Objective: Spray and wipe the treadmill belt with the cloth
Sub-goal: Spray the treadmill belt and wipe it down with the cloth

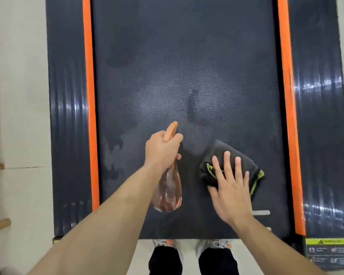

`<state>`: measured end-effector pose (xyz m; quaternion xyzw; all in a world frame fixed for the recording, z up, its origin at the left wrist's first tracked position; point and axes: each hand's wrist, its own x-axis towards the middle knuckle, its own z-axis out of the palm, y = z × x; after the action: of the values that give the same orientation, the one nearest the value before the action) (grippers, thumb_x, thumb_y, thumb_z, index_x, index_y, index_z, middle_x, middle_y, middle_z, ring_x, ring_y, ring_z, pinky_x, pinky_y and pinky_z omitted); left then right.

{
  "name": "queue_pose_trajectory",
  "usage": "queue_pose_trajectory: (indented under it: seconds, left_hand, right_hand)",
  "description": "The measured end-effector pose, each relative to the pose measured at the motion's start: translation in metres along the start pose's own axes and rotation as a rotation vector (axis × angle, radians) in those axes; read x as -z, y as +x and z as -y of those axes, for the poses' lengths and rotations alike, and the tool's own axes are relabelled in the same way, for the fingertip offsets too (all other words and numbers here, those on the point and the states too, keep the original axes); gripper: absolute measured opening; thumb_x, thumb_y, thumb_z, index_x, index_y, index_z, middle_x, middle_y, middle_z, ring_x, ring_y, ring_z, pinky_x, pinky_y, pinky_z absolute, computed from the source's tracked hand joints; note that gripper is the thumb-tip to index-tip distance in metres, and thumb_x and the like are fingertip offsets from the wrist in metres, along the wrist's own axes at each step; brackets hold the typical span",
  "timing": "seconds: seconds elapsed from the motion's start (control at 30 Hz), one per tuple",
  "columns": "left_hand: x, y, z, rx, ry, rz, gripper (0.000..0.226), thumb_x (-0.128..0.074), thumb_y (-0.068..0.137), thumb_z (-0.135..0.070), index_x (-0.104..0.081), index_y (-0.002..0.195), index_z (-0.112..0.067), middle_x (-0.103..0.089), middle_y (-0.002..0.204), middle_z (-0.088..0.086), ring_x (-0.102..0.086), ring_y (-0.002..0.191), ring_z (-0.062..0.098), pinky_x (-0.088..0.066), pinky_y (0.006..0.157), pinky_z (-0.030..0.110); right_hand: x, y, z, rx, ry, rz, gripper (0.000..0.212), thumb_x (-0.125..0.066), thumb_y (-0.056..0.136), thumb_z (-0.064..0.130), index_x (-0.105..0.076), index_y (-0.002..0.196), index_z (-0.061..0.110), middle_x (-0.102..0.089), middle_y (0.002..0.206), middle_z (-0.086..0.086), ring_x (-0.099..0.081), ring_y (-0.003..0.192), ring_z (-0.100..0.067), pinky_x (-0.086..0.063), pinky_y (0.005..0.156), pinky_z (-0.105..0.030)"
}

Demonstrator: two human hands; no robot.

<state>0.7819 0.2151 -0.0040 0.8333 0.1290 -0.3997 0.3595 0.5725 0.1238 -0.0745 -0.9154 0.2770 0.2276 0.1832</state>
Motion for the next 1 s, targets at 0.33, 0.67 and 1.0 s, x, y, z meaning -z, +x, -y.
queue_pose_trajectory:
  seconds: [0.33,0.67,1.0]
  left_hand:
    - [0.084,0.022,0.055,0.000,-0.144,0.005,0.017,-0.071,0.090,-0.025,-0.062,0.077,-0.032,-0.064,0.067,-0.001,-0.062,0.044,0.013,-0.063,0.081,0.052]
    - [0.156,0.037,0.098,-0.106,-0.354,-0.044,0.025,-0.074,0.093,-0.021,-0.069,0.079,-0.042,-0.074,0.092,0.002,-0.069,0.060,0.012,-0.062,0.069,0.043]
    - [0.156,0.036,0.110,-0.123,-0.316,0.051,0.014,-0.071,0.075,-0.033,-0.071,0.074,-0.047,-0.072,0.096,0.007,-0.070,0.064,0.017,-0.063,0.076,0.051]
  right_hand:
    - [0.004,0.061,0.117,-0.009,0.087,-0.089,0.076,-0.048,0.099,0.043,-0.007,0.162,0.032,0.011,0.169,0.001,0.012,0.156,-0.030,-0.003,0.123,-0.058]
    - [0.031,0.179,0.209,0.193,-0.056,-0.187,0.076,-0.046,0.097,0.049,-0.011,0.161,0.032,0.005,0.171,-0.002,0.005,0.156,-0.033,-0.005,0.122,-0.063]
    - [0.030,0.177,0.147,0.648,-0.326,-0.131,0.079,-0.047,0.086,0.048,-0.020,0.159,0.035,-0.011,0.170,0.002,-0.013,0.155,-0.030,-0.017,0.119,-0.057]
